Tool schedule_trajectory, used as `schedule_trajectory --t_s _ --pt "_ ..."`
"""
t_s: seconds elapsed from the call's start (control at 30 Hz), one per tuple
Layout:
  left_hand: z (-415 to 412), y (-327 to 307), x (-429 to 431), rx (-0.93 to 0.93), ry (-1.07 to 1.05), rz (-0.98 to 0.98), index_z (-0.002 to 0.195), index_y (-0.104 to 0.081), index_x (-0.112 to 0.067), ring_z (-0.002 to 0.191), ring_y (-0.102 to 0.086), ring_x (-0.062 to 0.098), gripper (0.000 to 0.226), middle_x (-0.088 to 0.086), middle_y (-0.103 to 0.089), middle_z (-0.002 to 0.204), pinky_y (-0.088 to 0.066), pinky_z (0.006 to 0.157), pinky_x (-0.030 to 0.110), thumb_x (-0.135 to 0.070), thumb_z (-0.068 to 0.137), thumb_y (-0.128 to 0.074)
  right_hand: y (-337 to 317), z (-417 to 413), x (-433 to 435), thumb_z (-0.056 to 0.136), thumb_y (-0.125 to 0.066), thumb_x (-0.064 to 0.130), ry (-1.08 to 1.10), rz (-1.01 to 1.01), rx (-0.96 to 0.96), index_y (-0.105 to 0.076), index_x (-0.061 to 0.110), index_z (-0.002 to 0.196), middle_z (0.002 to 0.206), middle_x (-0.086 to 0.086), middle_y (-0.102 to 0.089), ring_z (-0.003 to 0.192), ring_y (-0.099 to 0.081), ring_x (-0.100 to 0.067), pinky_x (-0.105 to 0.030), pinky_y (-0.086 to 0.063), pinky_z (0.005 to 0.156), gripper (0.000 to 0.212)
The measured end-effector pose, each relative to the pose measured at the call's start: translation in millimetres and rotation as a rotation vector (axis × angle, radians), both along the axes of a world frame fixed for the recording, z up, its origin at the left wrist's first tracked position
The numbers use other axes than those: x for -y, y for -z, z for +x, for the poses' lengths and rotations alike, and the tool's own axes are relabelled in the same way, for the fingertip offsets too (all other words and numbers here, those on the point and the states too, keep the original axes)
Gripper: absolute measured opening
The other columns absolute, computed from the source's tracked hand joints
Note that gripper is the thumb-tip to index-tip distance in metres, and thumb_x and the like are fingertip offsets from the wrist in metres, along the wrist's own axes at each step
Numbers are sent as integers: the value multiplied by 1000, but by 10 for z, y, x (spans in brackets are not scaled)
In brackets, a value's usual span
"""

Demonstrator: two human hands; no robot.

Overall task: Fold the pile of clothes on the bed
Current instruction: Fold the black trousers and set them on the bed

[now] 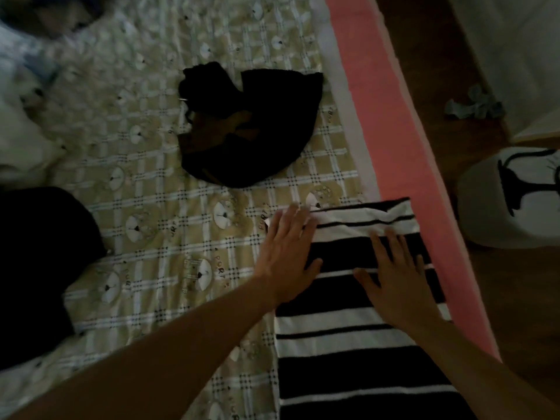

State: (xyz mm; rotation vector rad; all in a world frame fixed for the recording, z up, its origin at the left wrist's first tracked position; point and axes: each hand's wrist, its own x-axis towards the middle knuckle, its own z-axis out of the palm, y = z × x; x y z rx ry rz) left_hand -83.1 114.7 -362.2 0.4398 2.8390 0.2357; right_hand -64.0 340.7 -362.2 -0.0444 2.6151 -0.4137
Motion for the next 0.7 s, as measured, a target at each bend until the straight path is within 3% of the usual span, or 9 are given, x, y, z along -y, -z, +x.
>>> schedule_trajectory --t_s 0.1,0.2,0.23,0.3,0.37,0.43,0.5,0.6,0.7 --pt "-542 -200 338 -220 -89 -65 157 -19 -13 153 3 33 84 13 -6 166 5 124 47 -38 88 -59 -170 -48 131 94 -49 50 72 -119 -66 -16 24 156 165 -5 -8 152 -9 -27 -53 -10 123 75" --pt "-1103 -400 676 -441 -259 -73 158 -12 -14 152 -6 37 105 13 -11 165 -6 123 52 -39 76 -73 -311 -147 312 94 -57 42 118 -210 -78 -10 24 157 166 -3 -5 152 -6 -23 -50 -12 123 81" --pt "-1252 -454 793 -418 -335 -93 159 -6 -17 152 -7 39 114 14 -10 165 -9 122 54 -47 74 -75 -356 -183 395 94 -59 39 121 -234 -91 -8 24 157 166 -2 -3 152 -5 -22 -49 -13 123 83" --pt "-1481 -561 981 -163 -479 -87 158 -1 -24 146 -26 41 120 14 -19 162 -29 114 55 -52 71 -79 -438 -260 575 93 -61 37 116 -272 -121 -6 25 157 166 0 -3 152 -4 -22 -46 -17 123 85" --pt "-1554 -601 1085 103 -565 -19 152 -25 -28 125 -52 40 91 14 -49 141 -49 94 49 -39 78 -77 -515 -336 762 93 -62 35 113 -348 -154 -6 27 157 166 1 -5 152 -7 -22 -45 -24 121 86" --pt "-1489 -631 1141 134 -610 55 135 -49 -25 109 -61 39 55 13 -61 119 -52 85 46 -26 83 -68 -609 -418 952 92 -65 33 95 -461 -155 -3 29 157 165 4 -3 152 -8 -18 -40 -27 119 90" --pt "-1328 -683 1160 120 -639 172 124 -57 -19 103 -63 37 43 11 -64 110 -55 83 44 -23 81 -65 -736 -486 1162 90 -69 33 56 -572 -84 4 34 156 165 8 0 151 -11 -15 -34 -27 117 99" --pt "-1041 -856 1132 179 -636 448 132 -54 -18 108 -63 30 54 8 -65 117 -54 89 39 -30 81 -69 -892 -560 1570 80 -77 43 8 -716 109 15 45 152 164 17 -3 149 -21 -12 -37 -29 117 117" --pt "-689 -1100 1086 374 -724 763 129 -58 -20 109 -64 23 63 3 -66 119 -54 97 41 -53 76 -68 -1001 -569 1964 65 -83 49 67 -883 185 0 46 153 158 12 -28 141 -38 -11 -43 -41 111 121"
